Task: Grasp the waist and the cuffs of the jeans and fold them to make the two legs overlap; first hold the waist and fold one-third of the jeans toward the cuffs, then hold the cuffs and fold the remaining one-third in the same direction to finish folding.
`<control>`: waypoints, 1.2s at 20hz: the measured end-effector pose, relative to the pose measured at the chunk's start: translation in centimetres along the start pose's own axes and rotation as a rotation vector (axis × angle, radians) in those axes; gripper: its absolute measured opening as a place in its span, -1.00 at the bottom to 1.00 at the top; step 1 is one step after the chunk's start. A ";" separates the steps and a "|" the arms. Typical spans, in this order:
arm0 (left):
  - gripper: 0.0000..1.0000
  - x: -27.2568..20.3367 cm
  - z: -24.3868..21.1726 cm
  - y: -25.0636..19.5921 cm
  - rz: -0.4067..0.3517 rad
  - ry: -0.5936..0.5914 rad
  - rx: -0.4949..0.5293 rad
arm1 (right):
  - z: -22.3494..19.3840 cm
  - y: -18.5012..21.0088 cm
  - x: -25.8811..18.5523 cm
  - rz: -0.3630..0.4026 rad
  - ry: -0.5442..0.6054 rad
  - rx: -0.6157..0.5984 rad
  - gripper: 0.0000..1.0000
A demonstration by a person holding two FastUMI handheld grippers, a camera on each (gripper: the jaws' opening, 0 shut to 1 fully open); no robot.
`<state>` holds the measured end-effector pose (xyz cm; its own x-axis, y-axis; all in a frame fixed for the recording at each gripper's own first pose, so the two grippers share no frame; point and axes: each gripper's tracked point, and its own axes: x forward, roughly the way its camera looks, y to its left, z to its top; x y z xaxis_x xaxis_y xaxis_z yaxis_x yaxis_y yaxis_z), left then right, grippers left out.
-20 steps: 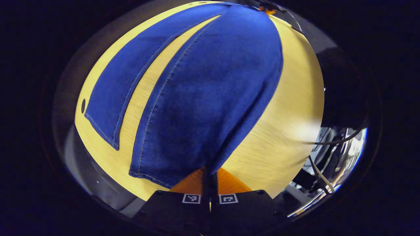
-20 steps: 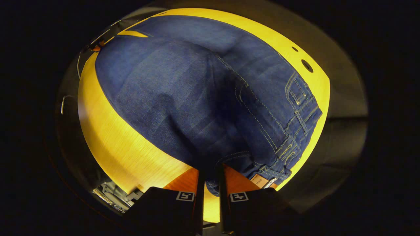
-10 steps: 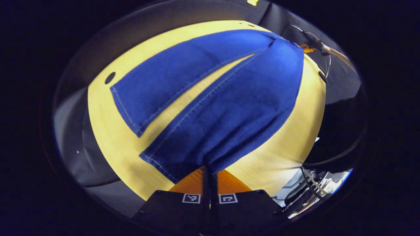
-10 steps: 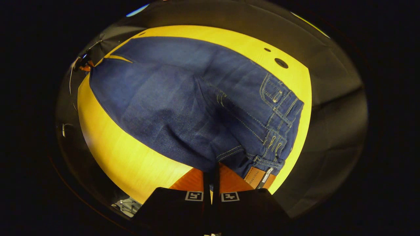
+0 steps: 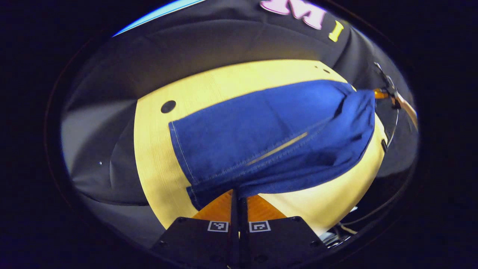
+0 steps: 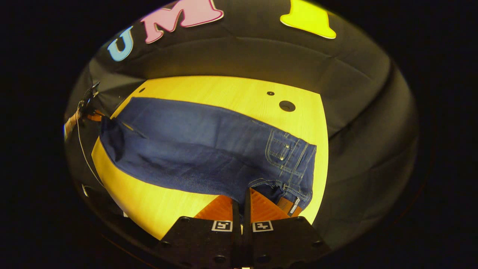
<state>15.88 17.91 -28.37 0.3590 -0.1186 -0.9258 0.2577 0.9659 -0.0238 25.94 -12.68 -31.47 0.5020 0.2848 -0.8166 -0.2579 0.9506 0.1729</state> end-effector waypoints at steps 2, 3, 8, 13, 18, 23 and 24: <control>-0.89 0.2 2.7 1.1 0.019 -0.038 -0.064 | 2.2 -0.7 1.5 -0.013 -0.030 0.048 -0.91; -0.89 0.5 4.1 1.7 0.030 -0.064 -0.109 | 3.6 -1.0 2.0 -0.020 -0.062 0.084 -0.91; -0.89 4.7 8.9 6.2 0.101 -0.181 -0.402 | 7.3 -3.5 7.5 -0.108 -0.079 0.176 -0.92; -0.30 7.7 9.2 6.6 0.198 -0.204 -0.450 | 7.5 -4.5 14.3 -0.196 -0.027 0.221 -0.63; 0.98 4.4 12.5 6.9 0.269 -0.370 -0.212 | 10.5 -4.4 12.8 -0.120 -0.114 0.418 0.98; 0.95 -2.1 15.2 0.3 0.169 -0.563 -0.107 | 10.0 -11.1 4.9 -0.256 -0.195 0.603 0.96; 0.94 -3.2 14.8 -1.4 0.146 -0.583 -0.105 | 8.6 -12.4 3.9 -0.283 -0.184 0.657 0.95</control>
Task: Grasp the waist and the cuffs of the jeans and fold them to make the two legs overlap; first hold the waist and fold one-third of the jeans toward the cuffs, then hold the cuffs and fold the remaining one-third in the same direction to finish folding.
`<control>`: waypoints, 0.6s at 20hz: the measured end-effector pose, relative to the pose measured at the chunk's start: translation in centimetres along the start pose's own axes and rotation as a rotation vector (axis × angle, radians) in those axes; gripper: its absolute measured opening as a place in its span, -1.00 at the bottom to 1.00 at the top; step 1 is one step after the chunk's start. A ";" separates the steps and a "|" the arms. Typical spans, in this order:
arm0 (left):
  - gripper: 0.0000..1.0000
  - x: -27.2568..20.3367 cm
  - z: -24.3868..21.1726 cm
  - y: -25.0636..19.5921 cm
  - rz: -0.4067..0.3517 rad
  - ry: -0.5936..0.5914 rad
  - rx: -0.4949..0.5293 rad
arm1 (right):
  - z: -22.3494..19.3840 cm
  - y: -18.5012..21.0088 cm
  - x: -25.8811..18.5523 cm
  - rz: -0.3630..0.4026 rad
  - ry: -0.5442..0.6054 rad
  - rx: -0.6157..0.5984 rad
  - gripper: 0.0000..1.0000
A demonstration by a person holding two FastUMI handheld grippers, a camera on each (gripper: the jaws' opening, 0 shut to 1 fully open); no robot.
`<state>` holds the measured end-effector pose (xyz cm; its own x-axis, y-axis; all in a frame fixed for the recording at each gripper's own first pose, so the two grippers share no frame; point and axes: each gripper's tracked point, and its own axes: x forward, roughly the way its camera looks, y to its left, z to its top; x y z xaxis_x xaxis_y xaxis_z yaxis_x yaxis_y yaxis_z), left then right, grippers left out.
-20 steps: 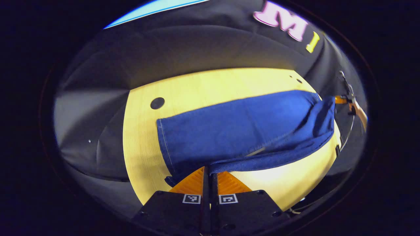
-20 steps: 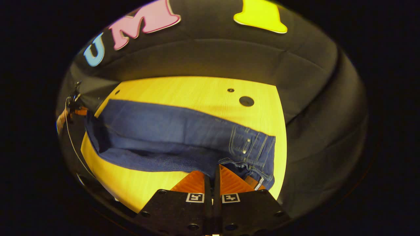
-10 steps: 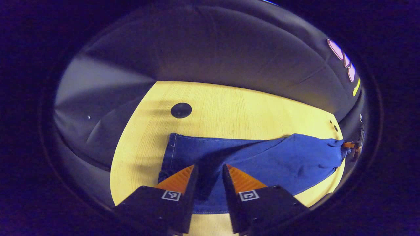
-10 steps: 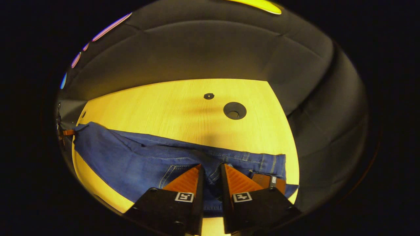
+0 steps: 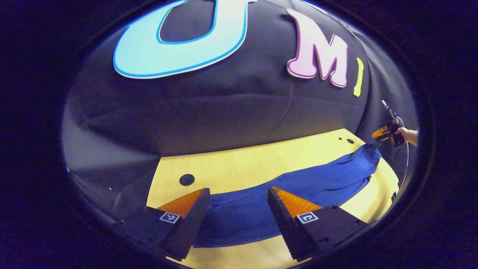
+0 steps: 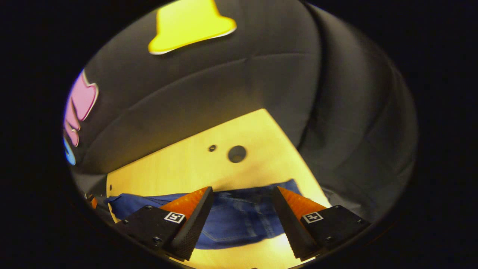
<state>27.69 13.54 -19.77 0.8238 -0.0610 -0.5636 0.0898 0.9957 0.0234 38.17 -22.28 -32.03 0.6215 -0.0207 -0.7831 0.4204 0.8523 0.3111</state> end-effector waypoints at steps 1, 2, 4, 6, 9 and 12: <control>0.94 -1.2 0.1 -1.4 -0.026 -0.013 -0.006 | -0.3 -2.3 -0.4 -0.047 0.012 0.056 0.91; 0.94 -2.3 -0.2 -2.3 -0.050 -0.021 -0.007 | -0.7 -4.4 -0.6 -0.094 0.020 0.114 0.92; 0.94 -3.8 -2.1 -3.6 -0.083 0.003 0.006 | -3.0 -7.6 -0.3 -0.129 0.062 0.223 0.96; 0.94 -4.6 -4.1 -3.3 -0.064 0.050 0.050 | -8.2 -8.2 0.8 -0.143 0.206 0.278 0.96; 0.94 -6.8 -5.0 -4.1 -0.045 0.067 0.057 | -11.3 -8.8 3.3 -0.156 0.238 0.358 0.97; 0.94 -8.3 -4.6 -4.3 -0.008 0.065 0.066 | -11.2 -9.0 3.7 -0.189 0.234 0.394 0.97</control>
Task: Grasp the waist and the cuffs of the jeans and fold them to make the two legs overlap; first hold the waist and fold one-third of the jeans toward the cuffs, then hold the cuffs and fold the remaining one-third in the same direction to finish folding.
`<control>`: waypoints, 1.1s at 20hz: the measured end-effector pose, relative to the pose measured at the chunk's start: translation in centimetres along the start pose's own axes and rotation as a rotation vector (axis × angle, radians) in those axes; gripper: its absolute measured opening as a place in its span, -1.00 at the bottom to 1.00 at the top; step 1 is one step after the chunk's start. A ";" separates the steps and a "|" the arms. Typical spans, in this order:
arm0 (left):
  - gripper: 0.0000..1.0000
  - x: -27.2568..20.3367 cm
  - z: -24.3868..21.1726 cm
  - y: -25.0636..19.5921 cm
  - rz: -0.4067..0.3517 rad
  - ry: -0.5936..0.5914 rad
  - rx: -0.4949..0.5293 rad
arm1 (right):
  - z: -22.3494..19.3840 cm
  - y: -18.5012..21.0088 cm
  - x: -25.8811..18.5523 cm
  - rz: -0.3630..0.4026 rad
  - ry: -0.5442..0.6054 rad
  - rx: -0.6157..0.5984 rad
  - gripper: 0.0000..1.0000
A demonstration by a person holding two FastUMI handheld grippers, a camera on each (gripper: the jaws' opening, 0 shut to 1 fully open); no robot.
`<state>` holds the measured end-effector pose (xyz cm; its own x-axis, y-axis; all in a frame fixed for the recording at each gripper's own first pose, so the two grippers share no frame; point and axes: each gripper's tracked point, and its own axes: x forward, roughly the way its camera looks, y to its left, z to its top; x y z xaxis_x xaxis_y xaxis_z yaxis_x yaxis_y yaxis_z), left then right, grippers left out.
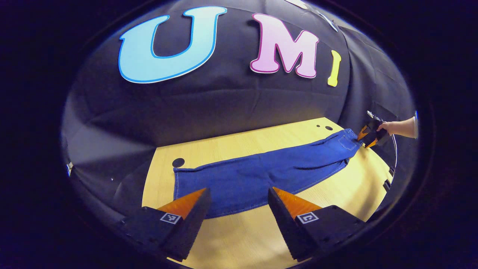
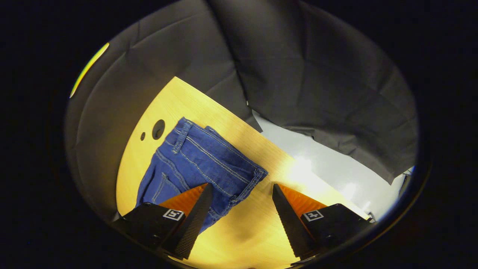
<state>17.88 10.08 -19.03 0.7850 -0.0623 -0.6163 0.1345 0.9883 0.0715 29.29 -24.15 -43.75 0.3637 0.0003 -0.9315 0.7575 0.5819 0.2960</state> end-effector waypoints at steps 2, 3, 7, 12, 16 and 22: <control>0.94 -0.6 -0.1 -0.4 0.011 -0.004 0.011 | 1.4 0.8 0.9 0.030 -0.021 0.026 0.95; 0.93 -0.6 -0.2 -0.4 0.019 -0.003 0.013 | 1.3 1.3 0.9 0.049 -0.033 0.024 0.89; 0.94 -0.4 -0.9 -1.4 0.043 0.021 -0.029 | 0.8 2.4 1.5 0.132 -0.033 0.063 -0.48; 0.94 -1.5 -1.3 -1.9 0.054 0.010 -0.042 | 1.3 2.7 0.3 0.231 -0.063 0.066 -0.67; 0.93 -2.5 -2.3 -1.1 0.037 0.007 -0.049 | 2.8 6.4 -4.1 0.359 -0.201 0.030 -0.68; 0.93 -4.1 -1.7 0.4 -0.029 -0.055 -0.055 | -2.5 14.6 -16.7 0.537 -0.411 -0.296 -0.69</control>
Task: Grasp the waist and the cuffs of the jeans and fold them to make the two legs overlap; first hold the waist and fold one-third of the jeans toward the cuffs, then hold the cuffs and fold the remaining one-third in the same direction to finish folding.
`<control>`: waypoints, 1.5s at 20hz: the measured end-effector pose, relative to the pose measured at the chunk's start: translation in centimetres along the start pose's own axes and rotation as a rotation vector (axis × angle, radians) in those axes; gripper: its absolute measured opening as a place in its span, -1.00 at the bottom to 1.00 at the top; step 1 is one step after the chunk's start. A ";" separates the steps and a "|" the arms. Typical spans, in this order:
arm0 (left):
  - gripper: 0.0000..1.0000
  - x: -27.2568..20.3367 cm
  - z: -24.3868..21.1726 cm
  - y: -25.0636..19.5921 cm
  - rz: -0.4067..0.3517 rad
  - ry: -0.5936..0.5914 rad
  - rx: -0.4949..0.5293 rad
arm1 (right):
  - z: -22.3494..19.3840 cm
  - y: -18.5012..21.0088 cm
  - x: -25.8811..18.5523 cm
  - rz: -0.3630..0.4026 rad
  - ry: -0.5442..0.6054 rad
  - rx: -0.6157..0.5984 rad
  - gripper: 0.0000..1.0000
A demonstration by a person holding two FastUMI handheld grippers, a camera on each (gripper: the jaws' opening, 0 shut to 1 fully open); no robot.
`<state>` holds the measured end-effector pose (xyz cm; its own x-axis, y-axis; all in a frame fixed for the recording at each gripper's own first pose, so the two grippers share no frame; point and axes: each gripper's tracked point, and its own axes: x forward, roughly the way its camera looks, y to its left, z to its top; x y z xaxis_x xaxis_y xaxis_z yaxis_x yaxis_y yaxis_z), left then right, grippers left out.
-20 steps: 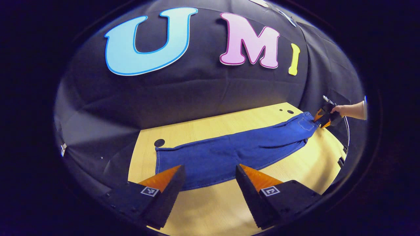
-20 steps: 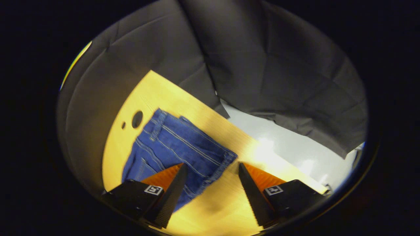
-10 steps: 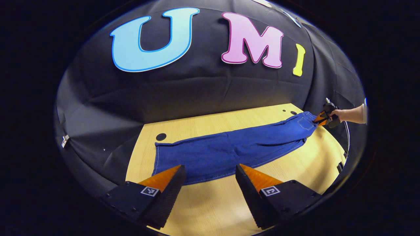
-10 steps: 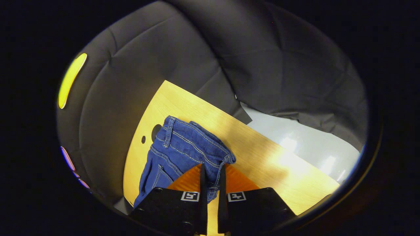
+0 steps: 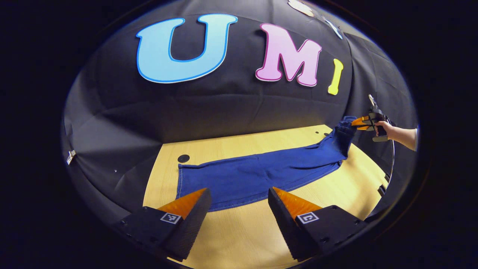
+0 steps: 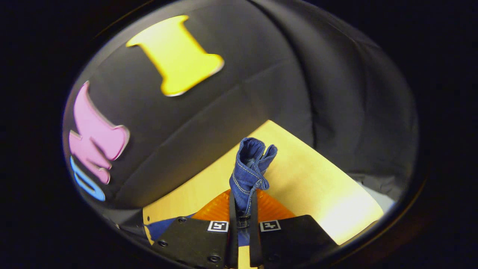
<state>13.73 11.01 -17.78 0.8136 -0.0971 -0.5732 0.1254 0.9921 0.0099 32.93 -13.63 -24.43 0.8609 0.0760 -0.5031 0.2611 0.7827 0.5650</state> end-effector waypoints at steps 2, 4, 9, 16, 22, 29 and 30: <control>0.93 -1.2 -0.5 0.7 -0.012 -0.004 0.019 | -1.8 5.9 -1.3 0.066 -0.015 -0.107 -0.70; 0.93 -2.2 -1.2 1.2 -0.028 -0.006 0.017 | -3.6 10.7 -1.6 0.153 -0.018 -0.183 -0.70; 0.94 -4.2 -3.7 2.8 -0.014 0.007 -0.052 | -16.1 19.5 -2.0 0.332 0.188 -0.219 -0.70; 0.94 -6.9 -8.2 4.2 0.036 0.057 -0.174 | -24.0 17.3 0.5 0.283 0.412 -0.186 -0.67; 0.94 -4.9 -7.5 6.2 0.041 0.068 -0.332 | -21.0 20.6 -4.0 0.475 0.481 -0.054 0.77; 0.94 4.4 -10.2 12.2 0.064 0.405 -0.638 | -13.2 14.7 -12.9 0.541 0.412 -0.201 0.78; 0.94 6.1 -9.5 13.0 0.064 0.408 -0.699 | -13.0 13.2 -13.7 0.524 0.410 -0.217 0.78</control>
<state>14.89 24.09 -28.90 0.5196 -0.1358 -0.8435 -0.4074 0.8284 -0.3844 18.87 3.63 -18.57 0.6039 0.6706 -0.4307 -0.2730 0.6817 0.6787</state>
